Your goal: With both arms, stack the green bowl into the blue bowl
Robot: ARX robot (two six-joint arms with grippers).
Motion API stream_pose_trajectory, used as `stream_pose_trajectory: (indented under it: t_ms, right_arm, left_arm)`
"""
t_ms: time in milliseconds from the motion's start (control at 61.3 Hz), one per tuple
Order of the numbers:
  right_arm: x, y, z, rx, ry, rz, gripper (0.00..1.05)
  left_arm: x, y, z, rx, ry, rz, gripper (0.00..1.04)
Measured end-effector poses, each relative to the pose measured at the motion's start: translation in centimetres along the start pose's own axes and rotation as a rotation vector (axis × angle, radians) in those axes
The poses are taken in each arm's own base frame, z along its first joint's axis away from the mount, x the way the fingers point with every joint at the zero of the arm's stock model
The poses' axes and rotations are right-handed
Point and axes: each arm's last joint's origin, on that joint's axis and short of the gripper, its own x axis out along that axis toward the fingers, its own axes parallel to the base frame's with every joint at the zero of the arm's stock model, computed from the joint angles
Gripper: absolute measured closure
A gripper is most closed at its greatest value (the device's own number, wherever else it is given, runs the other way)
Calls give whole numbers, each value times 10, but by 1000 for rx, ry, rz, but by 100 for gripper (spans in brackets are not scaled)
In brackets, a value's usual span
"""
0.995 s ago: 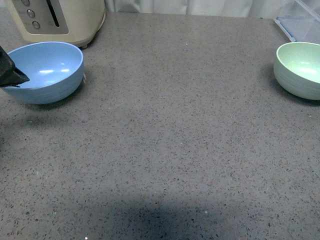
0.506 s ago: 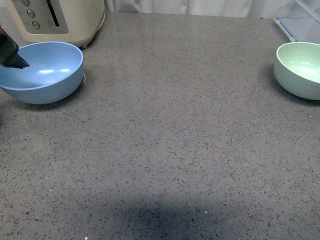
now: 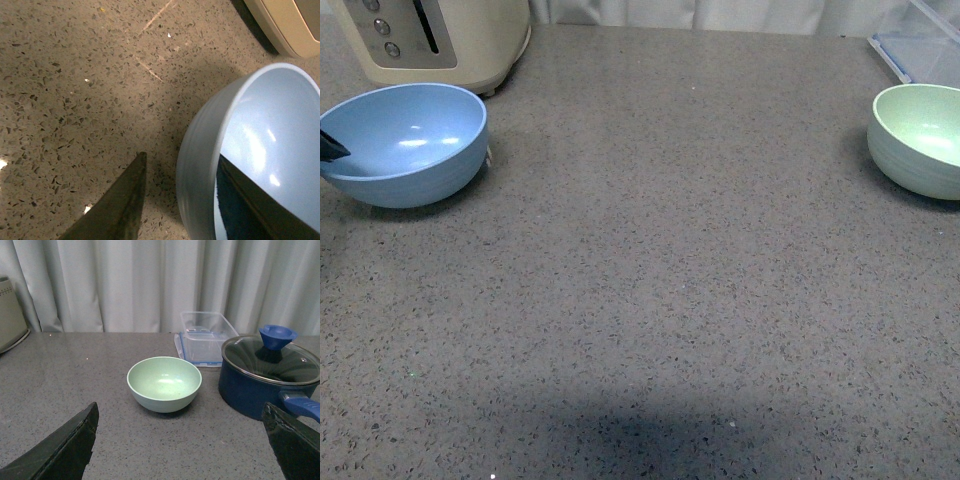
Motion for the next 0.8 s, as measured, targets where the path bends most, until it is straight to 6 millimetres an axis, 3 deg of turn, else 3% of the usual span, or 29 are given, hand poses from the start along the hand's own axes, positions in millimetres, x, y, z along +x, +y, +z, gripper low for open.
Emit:
stream_pose_trajectory:
  t_ms: [228, 620, 799]
  right_arm:
    - [0, 0, 0, 0, 0, 0, 9]
    - [0, 0, 0, 0, 0, 0, 9]
    - [0, 0, 0, 0, 0, 0, 9]
  left_arm:
    - [0, 1, 0, 10, 6, 7, 101]
    - [0, -8, 1, 56, 26, 14, 101]
    - [-6, -48, -17, 202, 99, -58, 101]
